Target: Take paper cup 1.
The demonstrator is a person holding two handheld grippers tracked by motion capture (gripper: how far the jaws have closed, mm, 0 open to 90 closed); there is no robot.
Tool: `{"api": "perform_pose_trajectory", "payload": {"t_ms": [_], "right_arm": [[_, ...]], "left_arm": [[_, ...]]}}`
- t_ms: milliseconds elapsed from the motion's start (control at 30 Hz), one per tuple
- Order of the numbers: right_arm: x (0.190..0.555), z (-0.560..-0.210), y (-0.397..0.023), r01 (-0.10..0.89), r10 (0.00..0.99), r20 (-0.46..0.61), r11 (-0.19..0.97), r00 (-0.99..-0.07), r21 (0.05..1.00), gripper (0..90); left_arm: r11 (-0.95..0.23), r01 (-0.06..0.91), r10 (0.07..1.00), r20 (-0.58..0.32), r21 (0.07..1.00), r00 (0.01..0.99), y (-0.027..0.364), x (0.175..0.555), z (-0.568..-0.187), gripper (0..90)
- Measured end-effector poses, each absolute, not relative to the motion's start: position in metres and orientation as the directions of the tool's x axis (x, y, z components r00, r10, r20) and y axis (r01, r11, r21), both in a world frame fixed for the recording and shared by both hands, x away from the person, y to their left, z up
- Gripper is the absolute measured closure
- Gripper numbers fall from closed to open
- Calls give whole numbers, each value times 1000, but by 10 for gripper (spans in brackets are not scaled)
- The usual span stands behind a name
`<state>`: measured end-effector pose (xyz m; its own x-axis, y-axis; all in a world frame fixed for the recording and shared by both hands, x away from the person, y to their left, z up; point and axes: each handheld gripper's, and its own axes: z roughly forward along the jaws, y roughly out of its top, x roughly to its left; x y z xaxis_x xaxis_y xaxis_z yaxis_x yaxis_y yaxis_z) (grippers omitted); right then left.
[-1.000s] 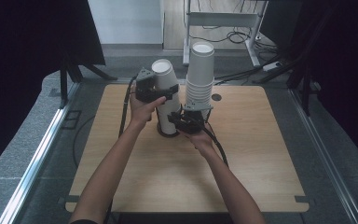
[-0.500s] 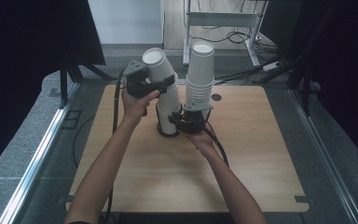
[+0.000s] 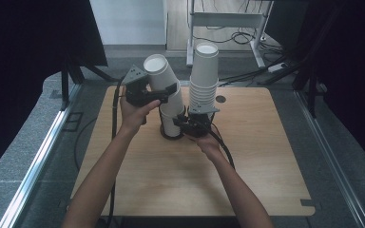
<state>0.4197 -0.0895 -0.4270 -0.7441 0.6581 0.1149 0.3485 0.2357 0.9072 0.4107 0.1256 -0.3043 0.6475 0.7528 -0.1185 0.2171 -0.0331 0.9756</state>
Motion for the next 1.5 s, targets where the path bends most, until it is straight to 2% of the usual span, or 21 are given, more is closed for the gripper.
{"api": "perform_pose_trajectory", "payload": {"t_ms": [400,800,1200,1500], "right_arm": [[413,-430,-99,325,632,113,231,-767,917,628],[401,-434,-105,301,620,100,230,-778,925,602],[388,-441,-120,317,620,139,187,-772,930,582],[373,-446,-130,300,639,108,200,-762,933,562]], "left_arm": [[-26,214,722,-129,977,679,132,390,-316,126],[-47,234,709,-133,971,692,139,376,-326,126],[-66,235,685,-127,970,717,139,369,-343,126],[-74,241,670,-131,968,731,135,362,-356,126]]}}
